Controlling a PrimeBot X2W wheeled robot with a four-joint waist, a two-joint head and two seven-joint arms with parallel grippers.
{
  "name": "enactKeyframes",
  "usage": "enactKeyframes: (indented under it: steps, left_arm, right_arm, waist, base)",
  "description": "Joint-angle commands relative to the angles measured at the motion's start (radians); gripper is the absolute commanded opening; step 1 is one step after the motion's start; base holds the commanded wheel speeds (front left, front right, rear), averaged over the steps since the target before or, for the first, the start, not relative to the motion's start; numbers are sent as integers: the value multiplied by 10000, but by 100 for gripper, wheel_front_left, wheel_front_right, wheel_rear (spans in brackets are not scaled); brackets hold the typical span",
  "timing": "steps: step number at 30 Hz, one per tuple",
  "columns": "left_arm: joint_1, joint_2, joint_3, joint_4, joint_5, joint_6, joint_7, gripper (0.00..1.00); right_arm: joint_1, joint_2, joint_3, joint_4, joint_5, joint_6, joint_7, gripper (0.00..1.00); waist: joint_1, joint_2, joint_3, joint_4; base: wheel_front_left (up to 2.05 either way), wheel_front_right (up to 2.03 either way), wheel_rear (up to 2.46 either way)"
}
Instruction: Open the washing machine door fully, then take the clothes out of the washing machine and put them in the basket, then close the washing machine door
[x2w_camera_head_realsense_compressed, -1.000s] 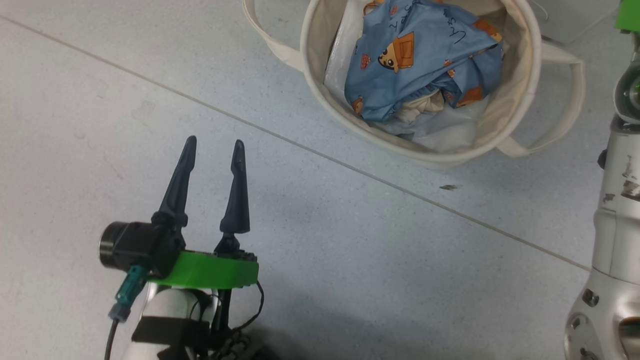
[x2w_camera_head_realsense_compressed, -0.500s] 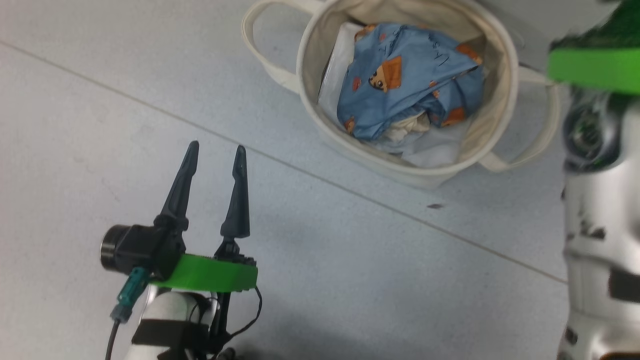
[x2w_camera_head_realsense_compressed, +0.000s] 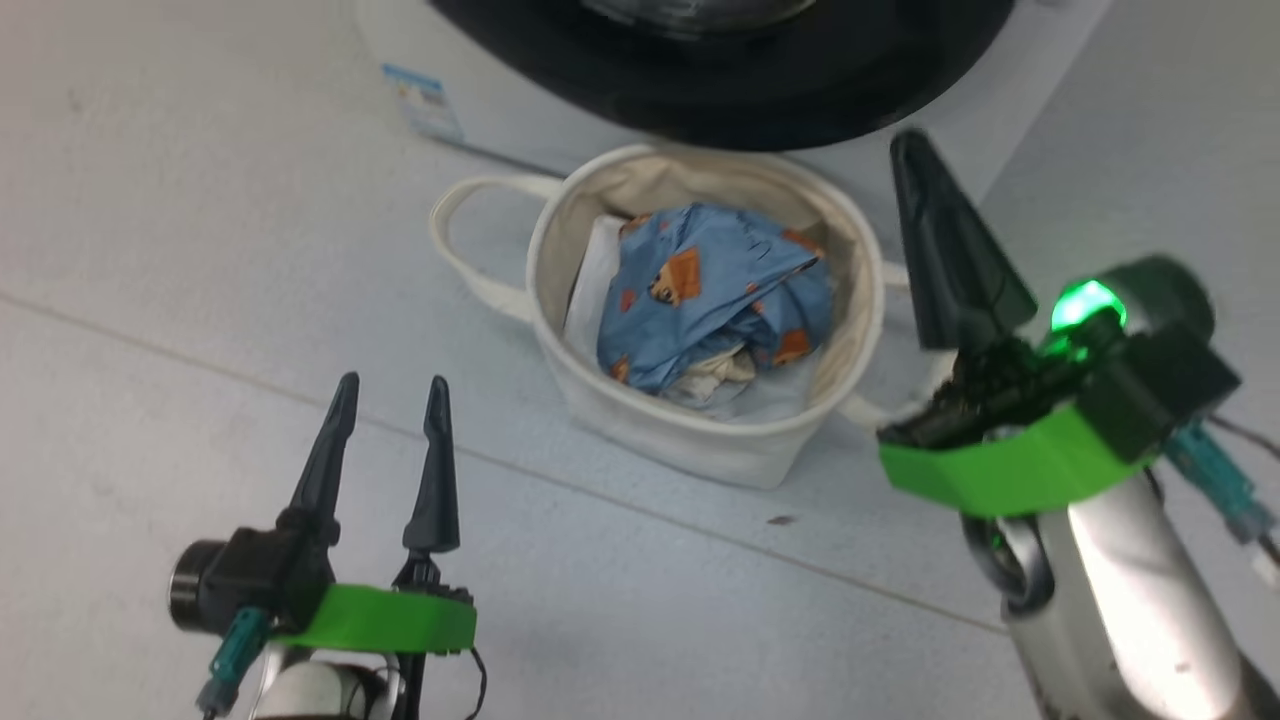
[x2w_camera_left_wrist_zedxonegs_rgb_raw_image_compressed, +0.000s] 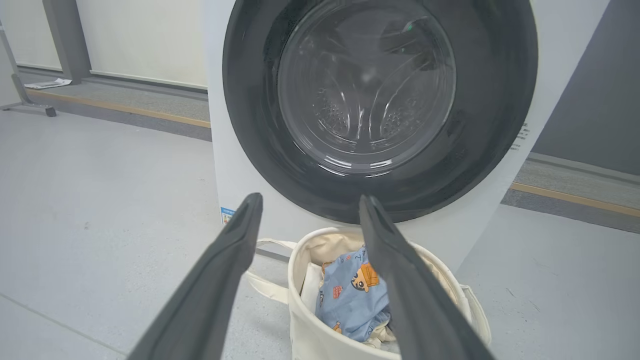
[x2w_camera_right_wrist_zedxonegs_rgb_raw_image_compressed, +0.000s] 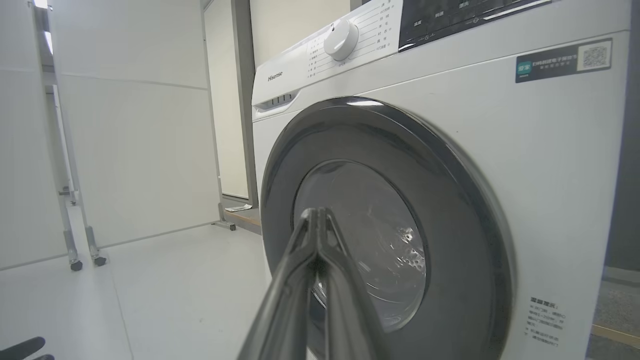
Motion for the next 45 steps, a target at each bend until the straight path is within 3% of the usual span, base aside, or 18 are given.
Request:
enactKeyframes:
  steps: [1, 8, 9, 10, 11, 15, 22, 33, 45]
  left_arm:
    - [156, 139, 441, -460, 242, -120, -59, 100]
    - [821, 139, 865, -630, 457, -522, -59, 100]
    - [889, 139, 890, -627, 471, -581, -59, 100]
    - [955, 139, 913, -640, 455, -633, -59, 100]
    - [1018, 139, 943, -658, 425, -671, -59, 100]
    - [1274, 139, 1086, -547, 429, -781, -59, 100]
    - [1413, 139, 1187, -210, 431, -996, -59, 100]
    - [1446, 139, 1267, 114, 399, -1099, -59, 100]
    - [1455, 139, 1276, 235, 533, -1120, -59, 100]
  right_arm:
    - [476, 184, 174, -494, -27, 0, 37, 0]
    - [2223, 397, -808, -398, 13, 0, 37, 0]
    - [2482, 422, -1034, -332, -11, 0, 37, 68]
    - [2750, 442, -1308, -272, -14, 0, 37, 95]
    - [2995, 457, -1587, -226, -36, 0, 37, 100]
    - [3699, 473, -2573, 199, 383, 0, 37, 100]
    - [3891, 476, -3318, 1245, 430, 0, 37, 100]
    - [3626, 477, -3304, 2125, 776, 0, 37, 100]
    - [3598, 478, -3106, 2047, 827, 0, 37, 100]
  waist:
    - [0, 0, -749, -629]
    - [0, 0, -1433, -1320]
    - [0, 0, -1523, -1372]
    - [0, 0, -1596, -1423]
    - [0, 0, -1650, -1472]
    - [0, 0, -1811, -1738]
    - [0, 0, -1941, -2018]
    - [0, 0, -2082, -2103]
    - [0, 0, -2066, -2062]
  base:
    - [0, 0, 0]
    - [0, 0, 0]
    - [0, 0, 0]
    - [0, 0, 0]
    - [0, 0, 0]
    - [0, 0, 0]
    - [0, 0, 0]
    - [0, 0, 0]
    - [0, 0, 0]
